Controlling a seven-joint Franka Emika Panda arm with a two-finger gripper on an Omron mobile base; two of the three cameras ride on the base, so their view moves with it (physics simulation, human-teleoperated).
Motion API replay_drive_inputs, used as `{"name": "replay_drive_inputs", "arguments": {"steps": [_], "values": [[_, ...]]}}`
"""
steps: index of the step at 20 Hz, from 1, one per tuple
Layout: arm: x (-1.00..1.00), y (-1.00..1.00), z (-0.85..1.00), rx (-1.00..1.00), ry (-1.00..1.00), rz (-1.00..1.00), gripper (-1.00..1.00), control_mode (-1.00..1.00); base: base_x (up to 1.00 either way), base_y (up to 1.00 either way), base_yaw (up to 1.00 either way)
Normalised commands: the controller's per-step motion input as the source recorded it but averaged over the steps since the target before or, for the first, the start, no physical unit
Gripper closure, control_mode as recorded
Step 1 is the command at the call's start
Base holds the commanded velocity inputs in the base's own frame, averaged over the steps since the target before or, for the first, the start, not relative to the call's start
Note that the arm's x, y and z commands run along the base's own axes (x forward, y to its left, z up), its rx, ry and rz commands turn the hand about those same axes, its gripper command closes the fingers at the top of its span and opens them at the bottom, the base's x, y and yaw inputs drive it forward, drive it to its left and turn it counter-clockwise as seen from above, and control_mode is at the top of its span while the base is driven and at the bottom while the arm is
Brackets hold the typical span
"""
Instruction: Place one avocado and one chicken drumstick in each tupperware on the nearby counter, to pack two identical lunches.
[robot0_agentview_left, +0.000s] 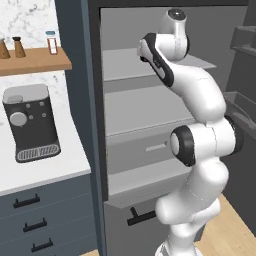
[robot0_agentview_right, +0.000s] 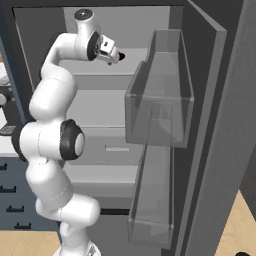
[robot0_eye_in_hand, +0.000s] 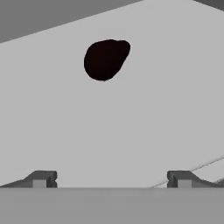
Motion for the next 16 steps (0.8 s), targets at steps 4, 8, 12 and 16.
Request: {"name": "replay_drive_inputs", "arguments": {"steps": [4,8,12,16], "values": [[0.8,0.0,-0.1,0.0,0.02,0.0,-1.0,-1.0,0.0,0.0,0.0],[0.81,0.0,-0.11,0.0,0.0,0.0,-1.0,-1.0,0.0,0.0,0.0],[0.79,0.0,-0.13,0.0,0.0,0.0,-1.0,-1.0,0.0,0.0,0.0],[0.71,0.0,-0.2,0.0,-0.02,0.0,-1.0,-1.0,0.0,0.0,0.0]]}}
